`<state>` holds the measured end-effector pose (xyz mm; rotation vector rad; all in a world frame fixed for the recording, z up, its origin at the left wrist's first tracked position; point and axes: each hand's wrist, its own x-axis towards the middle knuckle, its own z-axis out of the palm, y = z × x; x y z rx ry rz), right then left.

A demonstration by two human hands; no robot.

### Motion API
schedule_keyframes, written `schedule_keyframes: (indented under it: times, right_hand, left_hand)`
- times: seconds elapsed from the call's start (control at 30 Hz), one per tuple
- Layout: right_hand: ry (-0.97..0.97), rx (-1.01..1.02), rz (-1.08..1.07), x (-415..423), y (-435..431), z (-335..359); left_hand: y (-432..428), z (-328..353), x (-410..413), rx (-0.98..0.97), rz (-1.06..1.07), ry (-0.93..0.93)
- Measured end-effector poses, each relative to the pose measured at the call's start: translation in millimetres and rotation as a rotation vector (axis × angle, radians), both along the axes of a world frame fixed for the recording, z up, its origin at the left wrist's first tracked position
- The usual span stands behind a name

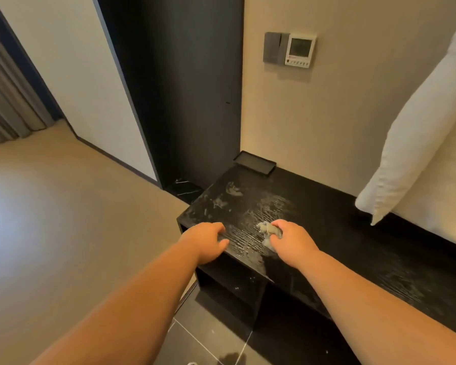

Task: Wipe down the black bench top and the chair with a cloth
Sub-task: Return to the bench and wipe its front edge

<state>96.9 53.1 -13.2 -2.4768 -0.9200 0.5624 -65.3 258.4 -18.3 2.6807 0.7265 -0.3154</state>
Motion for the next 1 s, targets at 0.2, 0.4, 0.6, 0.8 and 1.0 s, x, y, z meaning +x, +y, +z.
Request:
schedule_keyframes:
  times: [0.2,0.4,0.6,0.8,1.0]
  right_hand:
    - [-0.003,0.041,-0.075,14,86,7]
    - [-0.028,0.056,-0.134,45,118,10]
    - [-0.041,0.027,-0.195,105,125,2]
    - [-0.028,0.083,-0.216,177,146,-6]
    - [-0.016,0.100,-0.208,230,171,-15]
  left_hand:
    - [103,21,25,0.061,-0.098,0.053]
    - [160,15,73,0.049,-0.138,0.050]
    - [176,7,138,0.010,-0.205,0.040]
    - [194,13,202,0.043,-0.227,0.068]
    - [217,20,256,0.074,-0.212,0.073]
